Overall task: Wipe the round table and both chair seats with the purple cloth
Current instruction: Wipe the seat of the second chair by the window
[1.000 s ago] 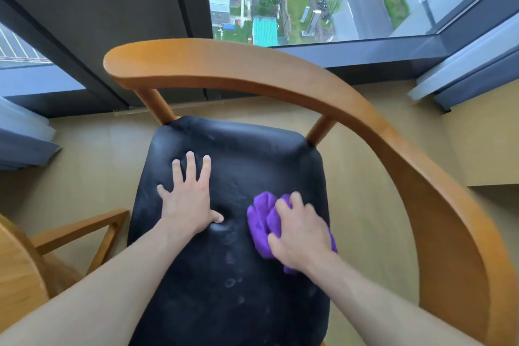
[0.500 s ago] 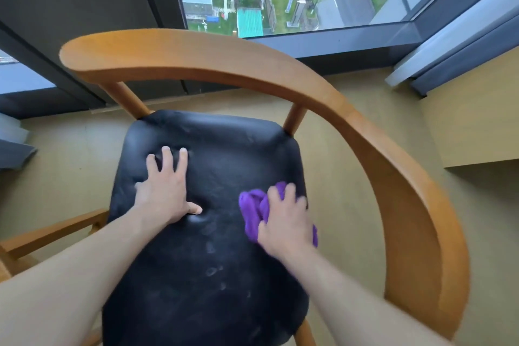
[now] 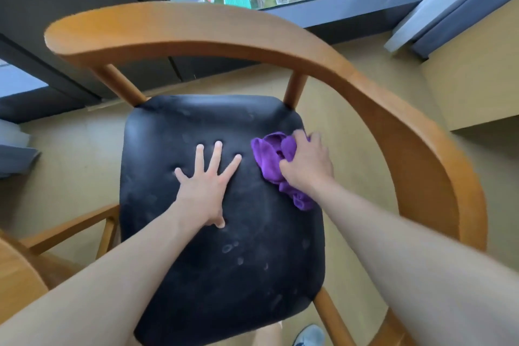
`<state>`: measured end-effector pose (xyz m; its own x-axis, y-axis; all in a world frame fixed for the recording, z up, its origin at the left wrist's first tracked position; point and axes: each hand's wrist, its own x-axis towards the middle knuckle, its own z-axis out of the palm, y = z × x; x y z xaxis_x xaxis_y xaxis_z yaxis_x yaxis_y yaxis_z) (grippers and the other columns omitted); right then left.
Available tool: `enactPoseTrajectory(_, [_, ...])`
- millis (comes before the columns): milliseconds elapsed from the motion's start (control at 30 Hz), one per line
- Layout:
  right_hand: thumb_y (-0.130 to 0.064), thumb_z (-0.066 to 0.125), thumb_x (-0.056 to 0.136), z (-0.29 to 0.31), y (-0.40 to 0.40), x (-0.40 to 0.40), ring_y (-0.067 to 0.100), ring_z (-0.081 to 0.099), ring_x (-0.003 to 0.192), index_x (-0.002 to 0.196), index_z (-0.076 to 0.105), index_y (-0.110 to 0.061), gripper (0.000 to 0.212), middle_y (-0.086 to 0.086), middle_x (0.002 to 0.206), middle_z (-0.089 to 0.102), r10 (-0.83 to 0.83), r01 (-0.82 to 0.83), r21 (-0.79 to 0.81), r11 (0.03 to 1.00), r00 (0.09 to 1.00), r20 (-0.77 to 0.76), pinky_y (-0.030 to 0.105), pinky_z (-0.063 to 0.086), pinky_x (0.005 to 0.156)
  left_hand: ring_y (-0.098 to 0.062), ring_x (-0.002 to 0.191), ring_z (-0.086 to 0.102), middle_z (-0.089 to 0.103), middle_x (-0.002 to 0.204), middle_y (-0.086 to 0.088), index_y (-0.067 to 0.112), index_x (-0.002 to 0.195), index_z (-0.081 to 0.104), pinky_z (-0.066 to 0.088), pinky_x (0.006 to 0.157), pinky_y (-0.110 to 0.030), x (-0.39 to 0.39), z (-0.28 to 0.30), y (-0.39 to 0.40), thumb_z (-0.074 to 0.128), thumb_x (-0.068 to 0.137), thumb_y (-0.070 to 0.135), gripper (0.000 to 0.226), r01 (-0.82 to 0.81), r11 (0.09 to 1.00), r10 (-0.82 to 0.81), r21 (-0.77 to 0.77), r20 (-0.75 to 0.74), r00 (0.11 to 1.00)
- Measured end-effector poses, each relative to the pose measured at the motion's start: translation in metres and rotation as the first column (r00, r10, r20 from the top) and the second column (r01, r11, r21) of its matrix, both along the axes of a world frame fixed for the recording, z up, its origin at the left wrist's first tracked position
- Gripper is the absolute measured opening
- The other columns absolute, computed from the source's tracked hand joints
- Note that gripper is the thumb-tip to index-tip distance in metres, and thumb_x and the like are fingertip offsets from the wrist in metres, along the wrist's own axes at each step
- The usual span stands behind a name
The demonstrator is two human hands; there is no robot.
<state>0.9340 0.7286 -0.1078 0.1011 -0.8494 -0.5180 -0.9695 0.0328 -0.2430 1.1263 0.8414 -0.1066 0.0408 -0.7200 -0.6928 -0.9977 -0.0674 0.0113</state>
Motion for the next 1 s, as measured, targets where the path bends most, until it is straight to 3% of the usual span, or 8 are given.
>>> enactPoseTrajectory(100, [-0.036,0.062,0.080,-0.004,0.072,-0.017,0.039,0.050,0.109,0.128,0.041,-0.025,0.054,0.008,0.128,0.040,-0.006,0.001,-0.055,0.998,0.997,-0.082,0.044,0.047,0.086,-0.045,0.151,-0.025,-0.045,0.157,-0.007,0.040,0.151,-0.035,0.033,0.108,-0.071,-0.002,-0.002,0.007,0.093,0.050,0.063,0.164,0.015,0.999,-0.013,-0.042,0.046,0.999])
enactPoseTrajectory(300, [-0.041,0.061,0.080,0.006,0.145,-0.048,0.030,0.054,0.103,0.125,0.038,-0.030,0.052,0.002,0.128,0.038,0.170,-0.137,0.212,0.968,0.974,-0.148,0.040,0.051,0.082,-0.036,0.155,-0.017,-0.033,0.165,-0.006,0.034,0.158,-0.022,0.028,0.117,-0.062,-0.004,0.000,0.032,0.084,0.071,0.059,0.140,-0.078,0.988,0.080,-0.135,0.012,0.997])
enactPoseTrajectory(400, [-0.040,0.058,0.075,0.015,0.122,-0.054,0.028,0.058,0.098,0.104,0.043,-0.036,0.033,-0.006,0.110,0.040,-0.037,0.036,0.198,0.980,0.999,0.002,0.036,0.047,0.079,-0.035,0.156,-0.005,-0.018,0.169,-0.009,0.031,0.162,-0.006,0.031,0.115,-0.061,-0.008,0.009,0.072,0.070,0.083,0.064,0.115,-0.231,0.946,0.235,-0.226,-0.010,0.972])
enactPoseTrajectory(500, [-0.037,0.065,0.078,0.013,0.104,-0.063,0.029,0.057,0.109,0.120,0.049,-0.033,0.045,-0.003,0.121,0.043,-0.320,0.312,0.087,0.946,0.941,0.107,0.038,0.047,0.092,-0.040,0.155,-0.003,-0.016,0.169,-0.011,0.033,0.161,-0.013,0.027,0.117,-0.062,-0.004,0.016,0.119,0.066,0.073,0.080,0.127,-0.414,0.885,0.418,-0.213,-0.028,0.908])
enactPoseTrajectory(567, [-0.032,0.066,0.082,0.011,0.117,-0.057,0.037,0.053,0.117,0.133,0.046,-0.024,0.056,0.005,0.130,0.042,-0.393,0.388,0.079,0.918,0.918,0.049,0.043,0.045,0.101,-0.043,0.155,-0.008,-0.023,0.168,-0.012,0.036,0.157,-0.026,0.024,0.119,-0.063,-0.003,0.015,0.146,0.069,0.064,0.086,0.142,-0.449,0.881,0.451,-0.152,-0.022,0.892])
enactPoseTrajectory(733, [-0.029,0.065,0.080,0.015,0.183,-0.039,0.036,0.049,0.112,0.132,0.036,-0.023,0.060,0.008,0.130,0.034,-0.041,0.068,0.156,0.985,0.985,-0.170,0.043,0.049,0.091,-0.042,0.155,-0.017,-0.031,0.166,-0.011,0.038,0.156,-0.026,0.017,0.123,-0.059,-0.008,0.008,0.165,0.079,0.060,0.079,0.149,-0.450,0.884,0.450,-0.124,-0.034,0.892])
enactPoseTrajectory(867, [-0.029,0.058,0.079,0.030,0.158,-0.055,0.034,0.055,0.108,0.112,0.044,-0.028,0.037,0.000,0.119,0.040,0.150,-0.110,0.332,0.937,0.984,-0.097,0.040,0.048,0.088,-0.039,0.156,-0.013,-0.027,0.167,-0.010,0.036,0.159,-0.021,0.019,0.124,-0.056,-0.011,0.011,0.165,0.079,0.060,0.079,0.146,-0.472,0.868,0.474,-0.154,-0.026,0.880])
enactPoseTrajectory(1000, [-0.034,0.059,0.081,0.031,0.110,-0.067,0.032,0.058,0.110,0.114,0.052,-0.029,0.034,0.000,0.118,0.046,-0.188,0.183,0.079,0.980,0.980,0.061,0.039,0.047,0.093,-0.042,0.156,0.006,-0.006,0.170,-0.017,0.026,0.163,0.000,0.030,0.119,-0.057,-0.028,0.022,0.180,0.078,0.067,0.074,0.133,-0.545,0.807,0.563,-0.226,0.015,0.827])
